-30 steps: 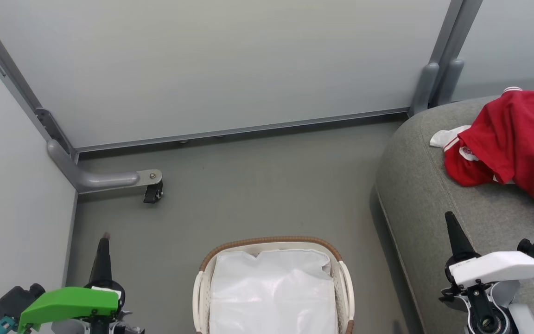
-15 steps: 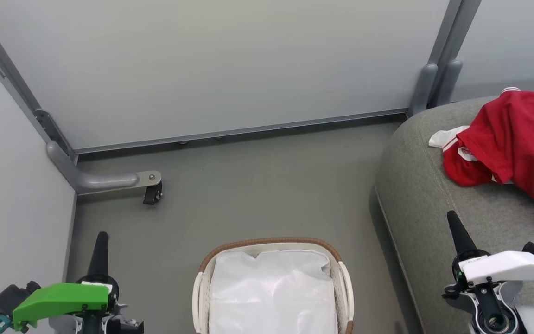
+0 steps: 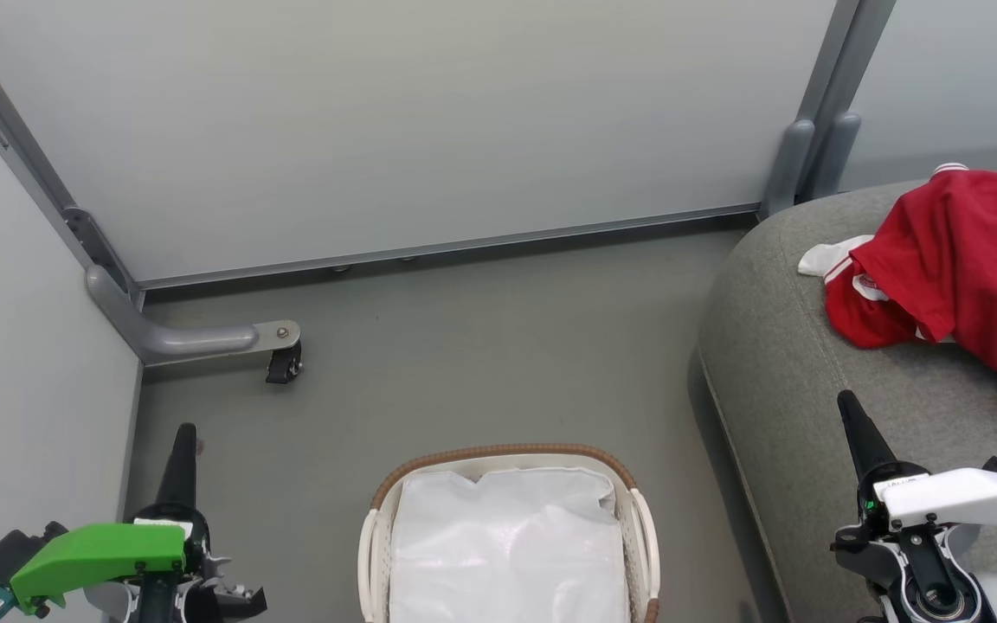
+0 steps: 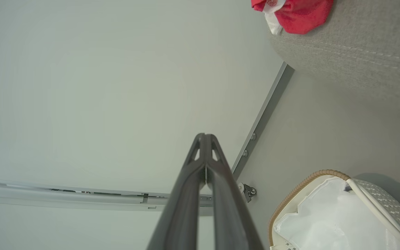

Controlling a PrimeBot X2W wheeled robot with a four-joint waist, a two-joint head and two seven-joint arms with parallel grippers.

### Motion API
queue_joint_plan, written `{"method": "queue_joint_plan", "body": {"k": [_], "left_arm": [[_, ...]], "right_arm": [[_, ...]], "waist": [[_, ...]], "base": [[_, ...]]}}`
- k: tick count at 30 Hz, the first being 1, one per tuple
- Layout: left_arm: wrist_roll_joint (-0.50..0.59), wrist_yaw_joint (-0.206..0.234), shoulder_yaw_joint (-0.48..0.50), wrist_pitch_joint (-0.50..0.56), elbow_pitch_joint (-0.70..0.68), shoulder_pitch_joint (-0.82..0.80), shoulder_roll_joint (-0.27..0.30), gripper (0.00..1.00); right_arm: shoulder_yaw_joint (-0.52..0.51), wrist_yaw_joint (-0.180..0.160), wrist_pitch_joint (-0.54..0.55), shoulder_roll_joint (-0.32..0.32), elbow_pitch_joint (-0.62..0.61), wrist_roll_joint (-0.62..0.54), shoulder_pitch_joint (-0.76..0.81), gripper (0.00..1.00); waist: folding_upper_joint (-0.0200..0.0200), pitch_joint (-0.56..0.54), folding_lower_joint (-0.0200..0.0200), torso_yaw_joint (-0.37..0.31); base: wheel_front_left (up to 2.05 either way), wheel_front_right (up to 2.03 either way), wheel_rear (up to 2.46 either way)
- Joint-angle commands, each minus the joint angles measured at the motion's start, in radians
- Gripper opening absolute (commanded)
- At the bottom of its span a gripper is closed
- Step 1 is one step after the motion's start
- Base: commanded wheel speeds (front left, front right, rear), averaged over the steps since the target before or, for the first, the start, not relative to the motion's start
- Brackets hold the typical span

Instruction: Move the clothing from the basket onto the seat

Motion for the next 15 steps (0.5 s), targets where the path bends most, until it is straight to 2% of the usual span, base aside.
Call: {"method": "queue_joint_plan", "body": {"k": [1, 15], "left_arm": [[-0.022, -0.005, 0.005, 0.007, -0.008, -0.021, 0.006, 0.00], [-0.115, -0.008, 0.018, 0.035, -0.016, -0.026, 0.007, 0.00]], "right_arm": [[-0.005, 0.000, 0.007, -0.006, -0.010, 0.024, 0.005, 0.00], [-0.014, 0.000, 0.035, -0.007, -0.020, 0.142, 0.011, 0.00]], "waist": [[0.0000, 0.000, 0.0000, 0.000], [0.0000, -0.003, 0.0000, -0.003]], "base": [[0.00, 0.00, 0.00], [0.00, 0.00, 0.00]]}}
